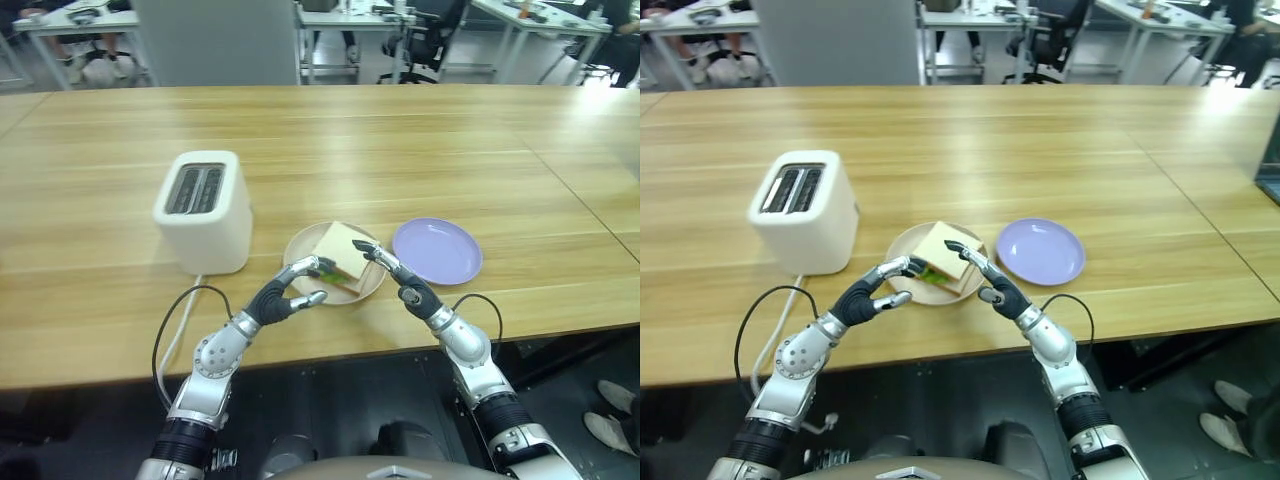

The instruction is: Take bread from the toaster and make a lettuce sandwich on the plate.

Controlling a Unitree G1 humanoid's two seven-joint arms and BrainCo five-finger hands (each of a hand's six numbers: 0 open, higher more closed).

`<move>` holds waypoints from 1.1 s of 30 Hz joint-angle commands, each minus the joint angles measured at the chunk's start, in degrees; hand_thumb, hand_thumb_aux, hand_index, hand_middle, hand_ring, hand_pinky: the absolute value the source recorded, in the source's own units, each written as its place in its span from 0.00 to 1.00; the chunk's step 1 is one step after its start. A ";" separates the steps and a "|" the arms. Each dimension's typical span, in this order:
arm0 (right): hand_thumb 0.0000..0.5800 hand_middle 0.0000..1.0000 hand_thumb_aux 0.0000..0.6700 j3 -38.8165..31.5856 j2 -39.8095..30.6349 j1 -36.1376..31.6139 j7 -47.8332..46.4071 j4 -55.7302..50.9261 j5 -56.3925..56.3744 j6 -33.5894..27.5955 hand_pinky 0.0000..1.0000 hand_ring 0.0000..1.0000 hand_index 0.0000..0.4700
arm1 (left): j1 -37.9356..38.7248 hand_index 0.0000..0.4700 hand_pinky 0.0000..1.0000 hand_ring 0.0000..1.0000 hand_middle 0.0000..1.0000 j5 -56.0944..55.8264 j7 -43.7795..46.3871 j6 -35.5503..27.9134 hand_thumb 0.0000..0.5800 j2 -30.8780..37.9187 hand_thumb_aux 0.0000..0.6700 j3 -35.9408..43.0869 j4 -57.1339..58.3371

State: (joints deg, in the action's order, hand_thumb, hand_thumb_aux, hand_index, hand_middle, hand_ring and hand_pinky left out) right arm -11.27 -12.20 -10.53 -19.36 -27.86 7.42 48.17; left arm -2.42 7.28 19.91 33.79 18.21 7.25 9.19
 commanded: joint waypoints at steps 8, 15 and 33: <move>0.00 0.00 0.00 -1.22 -1.81 0.06 5.28 -4.17 7.83 2.11 0.00 0.00 0.00 | 0.36 0.00 0.00 0.00 0.00 8.17 -5.43 2.12 0.00 0.70 0.00 2.23 1.56; 0.00 0.00 0.00 -1.07 -4.46 1.96 6.62 -0.19 7.83 5.98 0.00 0.00 0.00 | 4.37 0.00 0.00 0.00 0.00 3.42 -4.11 4.37 0.00 1.68 0.00 2.11 -8.76; 1.00 1.00 1.00 -11.23 -13.43 5.36 -5.87 7.03 8.16 4.37 1.00 1.00 0.98 | 9.10 0.98 1.00 1.00 1.00 -2.51 10.91 3.46 1.00 13.39 1.00 6.04 -12.88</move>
State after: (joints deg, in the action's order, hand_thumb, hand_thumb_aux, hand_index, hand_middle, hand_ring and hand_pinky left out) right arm -21.89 -25.58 -4.38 -24.37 -18.08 13.24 54.82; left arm 7.78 2.49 30.26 38.25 30.88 12.96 -6.74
